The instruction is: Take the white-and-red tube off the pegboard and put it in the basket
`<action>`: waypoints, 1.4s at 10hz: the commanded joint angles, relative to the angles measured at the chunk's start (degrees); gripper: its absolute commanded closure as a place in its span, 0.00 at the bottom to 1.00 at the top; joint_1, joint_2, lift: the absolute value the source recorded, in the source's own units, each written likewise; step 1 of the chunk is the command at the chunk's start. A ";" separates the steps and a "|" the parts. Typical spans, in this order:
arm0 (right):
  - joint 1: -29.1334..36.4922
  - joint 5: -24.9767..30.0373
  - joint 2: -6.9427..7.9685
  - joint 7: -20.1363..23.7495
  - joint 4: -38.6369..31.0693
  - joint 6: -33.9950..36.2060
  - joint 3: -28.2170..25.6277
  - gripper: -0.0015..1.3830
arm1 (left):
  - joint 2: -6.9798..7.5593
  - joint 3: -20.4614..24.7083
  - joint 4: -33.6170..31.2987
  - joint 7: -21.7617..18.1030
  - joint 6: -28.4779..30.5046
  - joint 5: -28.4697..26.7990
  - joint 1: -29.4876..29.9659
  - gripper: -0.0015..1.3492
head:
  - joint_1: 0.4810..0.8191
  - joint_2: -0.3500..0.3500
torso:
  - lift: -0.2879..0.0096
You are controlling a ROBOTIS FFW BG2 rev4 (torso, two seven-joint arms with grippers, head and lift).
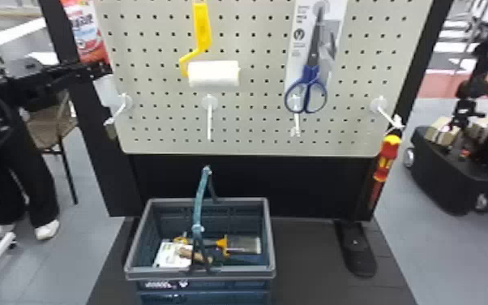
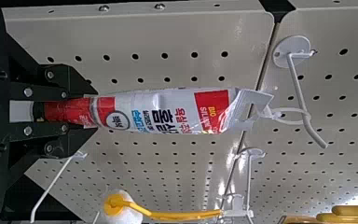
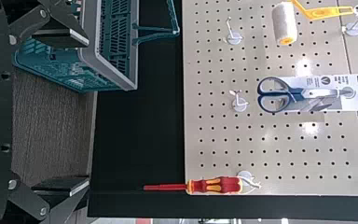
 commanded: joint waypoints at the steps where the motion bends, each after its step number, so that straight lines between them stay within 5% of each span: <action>1: 0.03 -0.12 -0.08 0.00 -0.04 -0.01 0.00 0.17 | 0.00 0.07 0.00 0.29 -0.03 0.35 0.12 0.90 | 0.20 0.50 | 0.63; 9: 0.16 -0.12 -0.08 0.00 -0.46 0.87 0.00 0.17 | 0.09 0.16 -0.28 1.00 -1.43 1.41 0.37 0.90 | 0.20 0.50 | 0.63; 14: 0.16 -0.12 -0.08 0.00 -0.46 1.31 0.00 0.17 | -0.62 2.97 -12.66 3.72 -1.52 -1.67 4.18 0.90 | 0.20 0.50 | 0.63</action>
